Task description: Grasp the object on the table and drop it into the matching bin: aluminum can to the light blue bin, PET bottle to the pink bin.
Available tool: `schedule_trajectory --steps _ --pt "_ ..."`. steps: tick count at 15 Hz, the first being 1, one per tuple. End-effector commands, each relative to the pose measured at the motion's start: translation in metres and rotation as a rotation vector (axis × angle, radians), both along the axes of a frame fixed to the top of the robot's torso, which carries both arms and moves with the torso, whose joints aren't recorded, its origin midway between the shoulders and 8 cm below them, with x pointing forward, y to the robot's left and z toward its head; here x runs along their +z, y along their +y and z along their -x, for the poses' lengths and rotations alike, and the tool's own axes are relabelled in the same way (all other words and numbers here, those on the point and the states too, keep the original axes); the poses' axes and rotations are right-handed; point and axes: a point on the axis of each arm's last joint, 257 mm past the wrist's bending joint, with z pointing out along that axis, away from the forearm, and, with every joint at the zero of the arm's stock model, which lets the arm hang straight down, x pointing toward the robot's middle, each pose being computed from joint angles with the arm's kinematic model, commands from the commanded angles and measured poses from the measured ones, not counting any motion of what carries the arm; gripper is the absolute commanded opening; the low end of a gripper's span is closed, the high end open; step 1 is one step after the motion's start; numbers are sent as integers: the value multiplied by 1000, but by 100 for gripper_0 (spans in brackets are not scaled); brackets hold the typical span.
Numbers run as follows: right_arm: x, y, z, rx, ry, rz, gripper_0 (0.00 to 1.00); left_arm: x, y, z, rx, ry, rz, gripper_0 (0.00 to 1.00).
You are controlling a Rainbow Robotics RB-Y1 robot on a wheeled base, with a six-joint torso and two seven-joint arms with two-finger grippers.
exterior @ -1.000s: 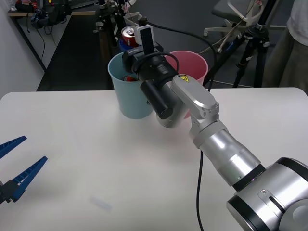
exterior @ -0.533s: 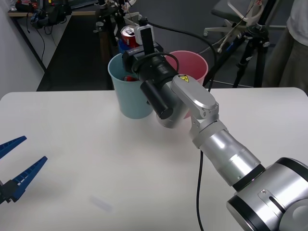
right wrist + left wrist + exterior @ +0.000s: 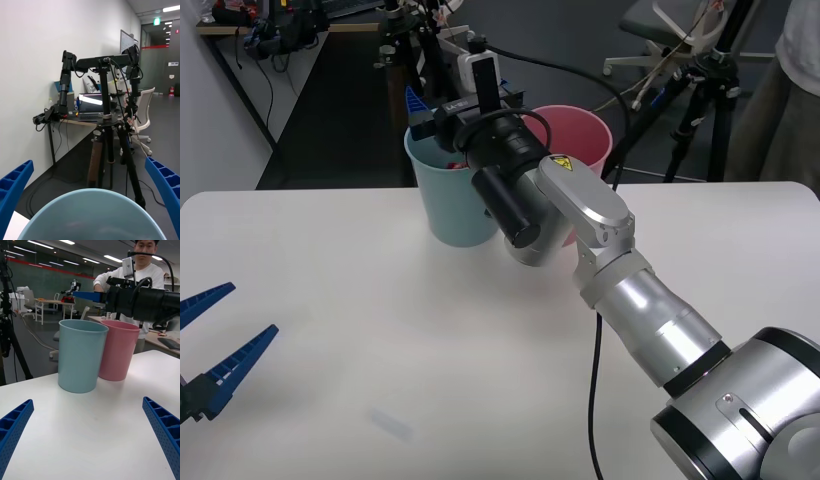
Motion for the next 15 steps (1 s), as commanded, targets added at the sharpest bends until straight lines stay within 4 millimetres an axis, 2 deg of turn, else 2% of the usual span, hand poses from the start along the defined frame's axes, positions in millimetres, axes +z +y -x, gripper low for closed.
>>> schedule_trajectory --steps 1,6,9,13,15 --pt "0 1 1 6 1 -5 100 0 0 0 0 0 0 100" --pt "7 1 13 90 -29 -46 100 0 0 0 0 0 0 100" --pt "8 -24 44 123 -90 -54 100 0 0 0 0 0 0 100" --pt "-4 -68 92 163 -129 -35 100 0 0 0 0 0 0 100" --pt "-17 -93 119 219 -107 -40 100 0 0 0 0 0 0 100"
